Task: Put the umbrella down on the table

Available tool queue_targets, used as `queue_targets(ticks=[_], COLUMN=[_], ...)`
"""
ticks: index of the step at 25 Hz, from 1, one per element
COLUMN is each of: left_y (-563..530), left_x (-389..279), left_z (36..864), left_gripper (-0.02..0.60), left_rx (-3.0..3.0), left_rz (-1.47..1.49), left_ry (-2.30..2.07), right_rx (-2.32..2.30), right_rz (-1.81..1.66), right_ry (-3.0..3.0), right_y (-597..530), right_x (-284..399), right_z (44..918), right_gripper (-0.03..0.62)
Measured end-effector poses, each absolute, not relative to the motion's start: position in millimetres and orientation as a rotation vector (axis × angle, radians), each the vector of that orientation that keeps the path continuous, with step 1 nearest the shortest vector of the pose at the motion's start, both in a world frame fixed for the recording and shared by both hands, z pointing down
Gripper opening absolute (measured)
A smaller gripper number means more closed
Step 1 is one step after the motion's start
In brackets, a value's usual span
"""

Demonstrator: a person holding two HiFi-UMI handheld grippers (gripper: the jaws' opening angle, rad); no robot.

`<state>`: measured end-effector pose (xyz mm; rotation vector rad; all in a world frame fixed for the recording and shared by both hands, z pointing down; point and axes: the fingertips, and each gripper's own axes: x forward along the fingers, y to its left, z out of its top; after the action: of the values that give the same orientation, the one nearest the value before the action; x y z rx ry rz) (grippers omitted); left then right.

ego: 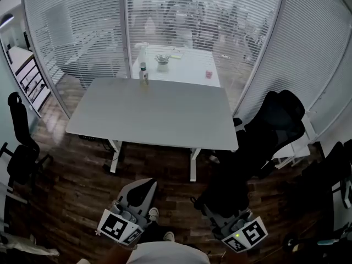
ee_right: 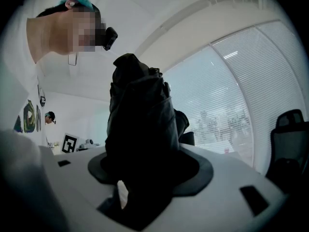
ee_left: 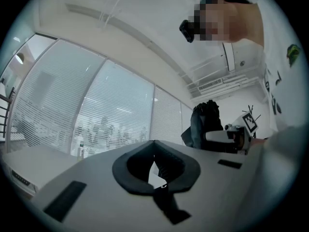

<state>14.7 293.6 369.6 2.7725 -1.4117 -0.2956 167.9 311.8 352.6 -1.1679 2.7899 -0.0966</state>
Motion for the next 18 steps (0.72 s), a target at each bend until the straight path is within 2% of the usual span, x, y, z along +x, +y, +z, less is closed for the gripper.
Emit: queue_targets(ticks=[18], left_y=[164], left_x=[-97], left_z=[355], left_gripper=[0.011], left_rx=[2.821], left_rz=[-0.3], left_ry=[-1.336], right_rx=[-1.212], right_rz=[-0.091], right_ry=[2.761], right_y=[179], right_x=[57], right_z=[339], right_gripper=[0.268])
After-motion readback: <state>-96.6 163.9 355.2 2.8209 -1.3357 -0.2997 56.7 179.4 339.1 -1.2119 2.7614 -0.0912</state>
